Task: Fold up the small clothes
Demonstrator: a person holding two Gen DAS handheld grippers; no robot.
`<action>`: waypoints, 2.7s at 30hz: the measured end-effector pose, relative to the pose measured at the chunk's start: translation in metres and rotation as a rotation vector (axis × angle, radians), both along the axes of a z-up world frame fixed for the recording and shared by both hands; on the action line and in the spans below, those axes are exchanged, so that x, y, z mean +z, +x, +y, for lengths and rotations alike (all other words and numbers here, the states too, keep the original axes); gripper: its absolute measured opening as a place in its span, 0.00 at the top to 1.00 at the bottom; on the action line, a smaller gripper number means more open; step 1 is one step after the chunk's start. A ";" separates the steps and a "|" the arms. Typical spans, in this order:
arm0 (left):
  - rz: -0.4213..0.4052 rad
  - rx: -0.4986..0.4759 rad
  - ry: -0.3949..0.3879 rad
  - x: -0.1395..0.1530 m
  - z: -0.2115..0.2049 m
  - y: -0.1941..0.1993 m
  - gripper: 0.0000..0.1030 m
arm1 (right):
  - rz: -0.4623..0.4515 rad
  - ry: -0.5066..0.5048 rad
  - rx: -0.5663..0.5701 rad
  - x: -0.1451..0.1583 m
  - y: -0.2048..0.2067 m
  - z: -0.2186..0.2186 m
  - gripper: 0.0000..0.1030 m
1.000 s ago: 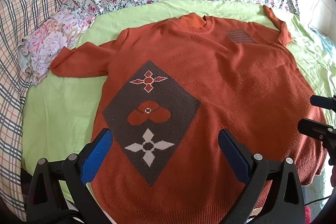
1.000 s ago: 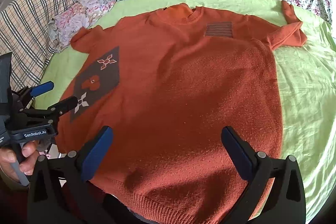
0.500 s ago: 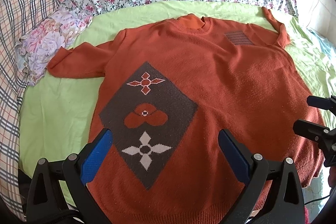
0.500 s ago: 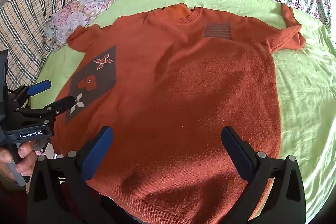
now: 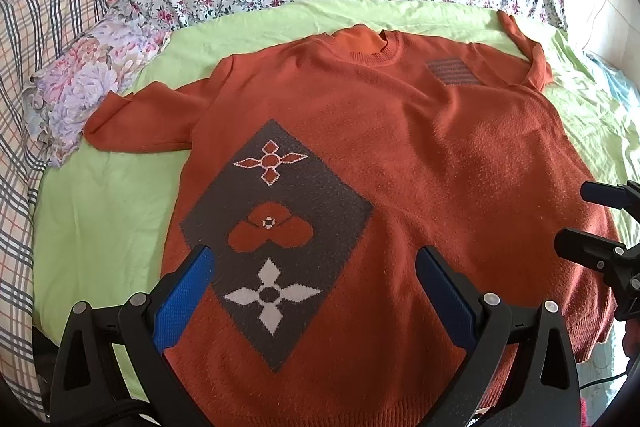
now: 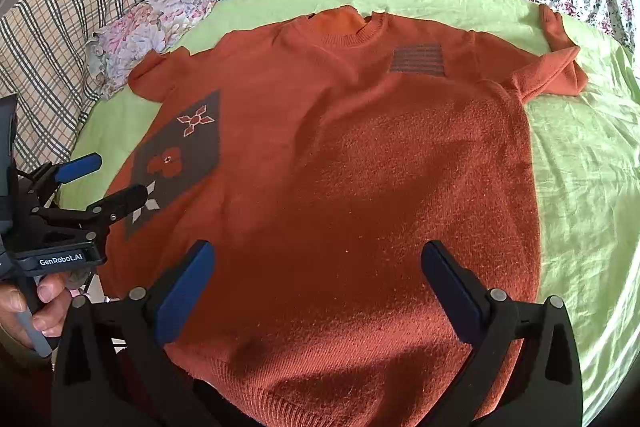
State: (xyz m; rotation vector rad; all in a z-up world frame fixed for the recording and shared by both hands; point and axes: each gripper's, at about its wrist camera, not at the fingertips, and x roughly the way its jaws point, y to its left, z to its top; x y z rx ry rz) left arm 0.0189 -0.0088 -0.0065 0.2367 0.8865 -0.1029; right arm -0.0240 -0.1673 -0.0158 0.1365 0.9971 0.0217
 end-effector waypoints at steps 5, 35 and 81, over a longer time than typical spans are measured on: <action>0.017 -0.003 -0.070 -0.003 0.001 0.006 0.02 | 0.006 0.014 -0.008 -0.001 0.003 -0.002 0.00; 0.029 0.051 -0.008 -0.018 -0.005 0.093 0.02 | -0.213 0.100 -0.495 0.048 0.103 -0.305 0.29; 0.068 0.191 -0.242 -0.023 0.078 0.108 0.02 | -0.060 0.330 0.201 -0.023 0.240 -0.006 0.85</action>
